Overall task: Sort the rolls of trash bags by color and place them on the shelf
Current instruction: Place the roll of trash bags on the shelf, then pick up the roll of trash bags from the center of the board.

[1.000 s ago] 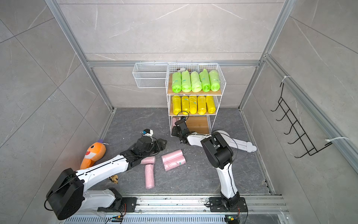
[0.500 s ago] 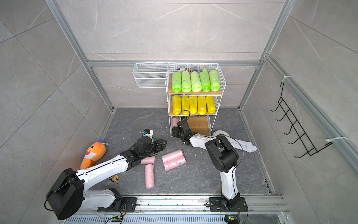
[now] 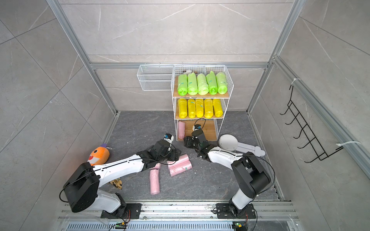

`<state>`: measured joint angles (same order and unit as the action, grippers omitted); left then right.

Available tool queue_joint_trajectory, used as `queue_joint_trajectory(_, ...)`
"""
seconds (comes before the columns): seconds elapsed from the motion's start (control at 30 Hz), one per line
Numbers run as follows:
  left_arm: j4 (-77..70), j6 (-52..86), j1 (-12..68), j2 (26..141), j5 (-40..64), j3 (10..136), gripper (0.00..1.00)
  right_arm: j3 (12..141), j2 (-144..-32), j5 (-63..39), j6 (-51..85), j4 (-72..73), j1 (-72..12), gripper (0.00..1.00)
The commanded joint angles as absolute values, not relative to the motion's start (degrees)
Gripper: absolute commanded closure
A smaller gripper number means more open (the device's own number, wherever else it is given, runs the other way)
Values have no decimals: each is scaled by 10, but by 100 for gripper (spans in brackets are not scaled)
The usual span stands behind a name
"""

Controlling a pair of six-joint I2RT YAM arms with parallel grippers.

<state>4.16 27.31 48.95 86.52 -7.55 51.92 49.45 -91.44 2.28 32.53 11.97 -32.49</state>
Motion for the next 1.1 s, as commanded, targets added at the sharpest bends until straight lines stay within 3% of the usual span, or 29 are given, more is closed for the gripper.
queue_joint_trajectory(0.0,118,161,510,912,-98,574,21,455,-857,16,307,77,-293,30)
queue_joint_trajectory(0.2,183,104,517,1012,-97,656,20,383,-782,-37,313,60,-204,29)
queue_joint_trajectory(0.47,208,97,517,1090,-95,718,22,350,-774,-56,316,65,-185,29)
queue_joint_trajectory(0.83,215,143,497,1123,-155,745,40,343,-786,-74,330,76,-183,28)
queue_joint_trajectory(1.07,156,233,453,1063,-190,720,56,344,-772,-145,342,90,-190,28)
